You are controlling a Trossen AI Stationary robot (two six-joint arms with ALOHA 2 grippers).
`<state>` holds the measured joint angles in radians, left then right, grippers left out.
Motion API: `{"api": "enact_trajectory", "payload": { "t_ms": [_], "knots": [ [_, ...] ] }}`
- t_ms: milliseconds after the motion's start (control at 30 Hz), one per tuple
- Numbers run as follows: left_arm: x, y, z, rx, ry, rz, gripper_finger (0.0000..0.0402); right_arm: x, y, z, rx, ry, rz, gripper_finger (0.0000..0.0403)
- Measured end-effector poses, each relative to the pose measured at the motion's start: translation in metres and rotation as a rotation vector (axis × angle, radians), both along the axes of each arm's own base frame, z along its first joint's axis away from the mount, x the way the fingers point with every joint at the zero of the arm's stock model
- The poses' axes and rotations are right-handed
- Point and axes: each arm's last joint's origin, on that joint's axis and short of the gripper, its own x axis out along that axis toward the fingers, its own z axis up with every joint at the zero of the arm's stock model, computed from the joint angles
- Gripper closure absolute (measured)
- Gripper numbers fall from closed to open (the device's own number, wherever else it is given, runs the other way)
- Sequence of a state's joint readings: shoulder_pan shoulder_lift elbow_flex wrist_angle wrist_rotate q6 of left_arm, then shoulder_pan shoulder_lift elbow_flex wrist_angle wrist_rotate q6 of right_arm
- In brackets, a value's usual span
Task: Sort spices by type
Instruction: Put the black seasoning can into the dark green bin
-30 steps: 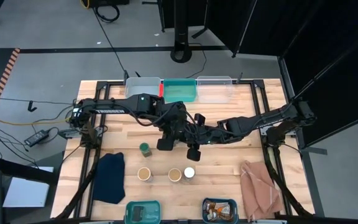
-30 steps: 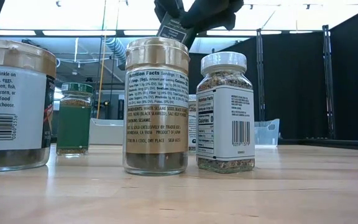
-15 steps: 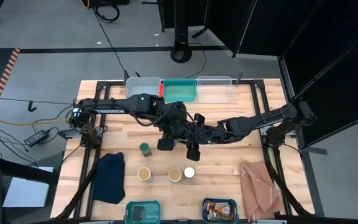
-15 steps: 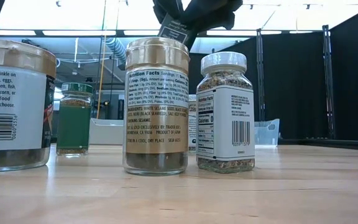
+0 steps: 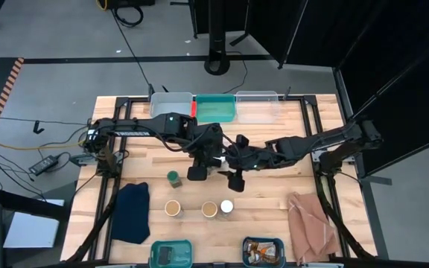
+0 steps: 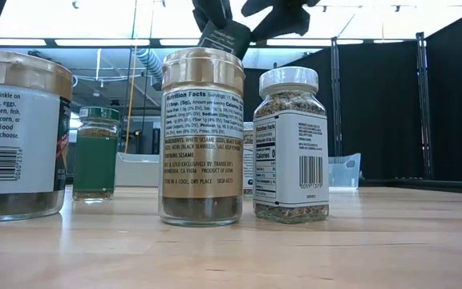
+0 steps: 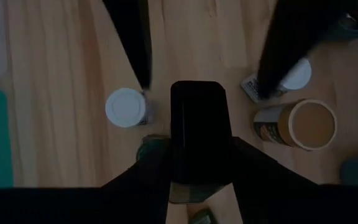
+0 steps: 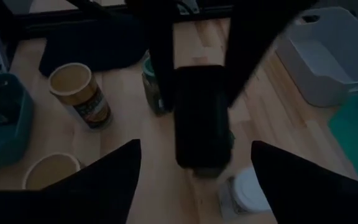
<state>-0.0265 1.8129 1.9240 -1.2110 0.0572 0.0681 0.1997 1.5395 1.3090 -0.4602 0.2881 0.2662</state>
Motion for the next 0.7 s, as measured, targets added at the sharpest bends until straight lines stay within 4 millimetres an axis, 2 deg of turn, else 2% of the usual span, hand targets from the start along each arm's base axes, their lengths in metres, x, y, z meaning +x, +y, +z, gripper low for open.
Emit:
{"api": "enact_trajectory", "payload": {
  "t_ms": [233, 467, 700],
  "knots": [
    [-0.019, 0.004, 0.020, 0.044, -0.038, 0.069, 0.0268, -0.035, -0.007, 0.020, 0.002, 0.065, -0.021, 0.0110],
    [-0.038, 0.007, 0.039, 0.053, -0.080, 0.161, 0.0268, -0.059, -0.012, 0.032, 0.012, 0.108, -0.060, 0.0119],
    [-0.069, -0.012, 0.068, 0.054, -0.206, 0.302, 0.0268, -0.072, -0.016, 0.034, -0.012, 0.141, -0.139, 0.0122]
  ]
}}
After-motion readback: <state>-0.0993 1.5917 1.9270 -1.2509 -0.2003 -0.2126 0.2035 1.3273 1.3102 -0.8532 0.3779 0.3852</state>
